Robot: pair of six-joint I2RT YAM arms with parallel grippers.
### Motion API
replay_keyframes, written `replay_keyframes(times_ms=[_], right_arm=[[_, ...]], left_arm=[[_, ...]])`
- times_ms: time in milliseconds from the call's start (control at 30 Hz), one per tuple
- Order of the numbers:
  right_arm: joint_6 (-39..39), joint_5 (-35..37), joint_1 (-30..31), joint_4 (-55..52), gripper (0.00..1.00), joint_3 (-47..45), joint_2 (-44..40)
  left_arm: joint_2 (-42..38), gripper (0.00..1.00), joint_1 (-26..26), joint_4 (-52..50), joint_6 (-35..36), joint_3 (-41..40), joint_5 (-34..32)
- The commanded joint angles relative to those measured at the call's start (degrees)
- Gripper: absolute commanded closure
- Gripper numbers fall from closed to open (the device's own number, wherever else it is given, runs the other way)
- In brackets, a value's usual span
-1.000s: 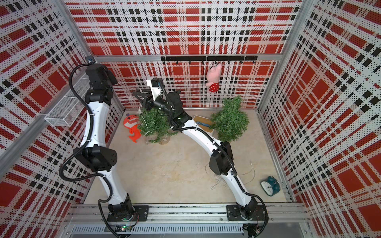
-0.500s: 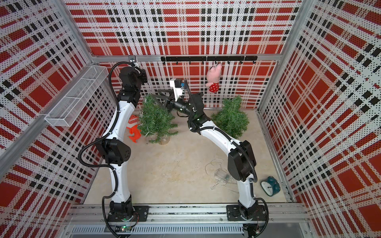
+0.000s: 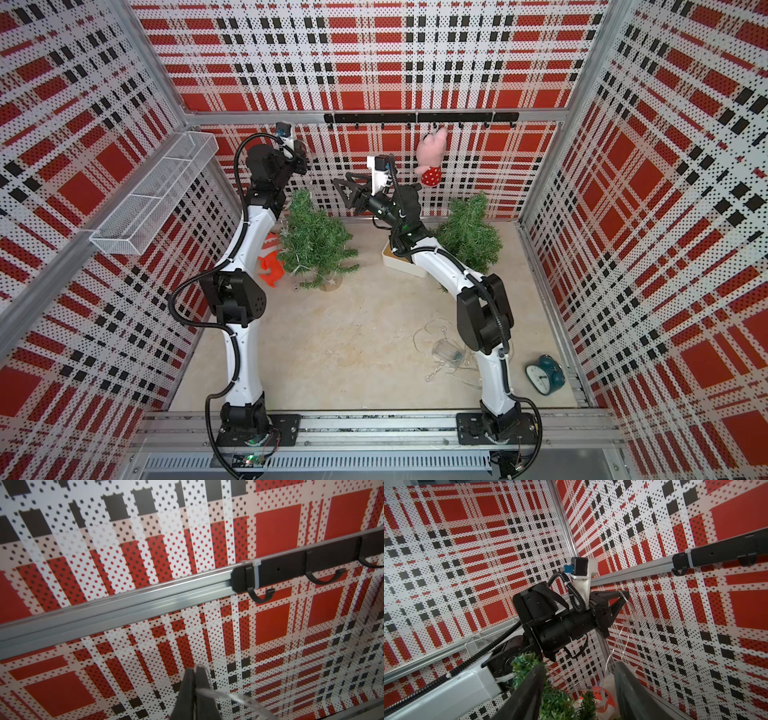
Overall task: Wrap string light around the christmas tree
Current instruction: Wrap the light string around the Christmas tree.
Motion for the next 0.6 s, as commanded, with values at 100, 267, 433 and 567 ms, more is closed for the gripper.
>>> replay_keyframes(times_ms=[100, 267, 433, 567], right_arm=[[-6.4, 4.8, 0.0, -9.6, 0.34, 14.1, 11.4], [-10.4, 5.9, -0.2, -12.5, 0.25, 20.6, 16.2], [-12.6, 6.7, -0.6, -13.6, 0.19, 23.2, 18.6], [-12.9, 6.3, -0.5, -14.4, 0.15, 26.0, 20.9]], left_arm=[[3.2, 0.95, 0.6, 7.8, -5.8, -1.3, 14.6], [4.2, 0.95, 0.1, 11.7, -11.1, -1.8, 19.5], [4.4, 0.95, -1.9, 17.2, -15.7, -1.5, 24.5], [3.8, 0.95, -3.2, 14.9, -15.3, -2.3, 26.6]])
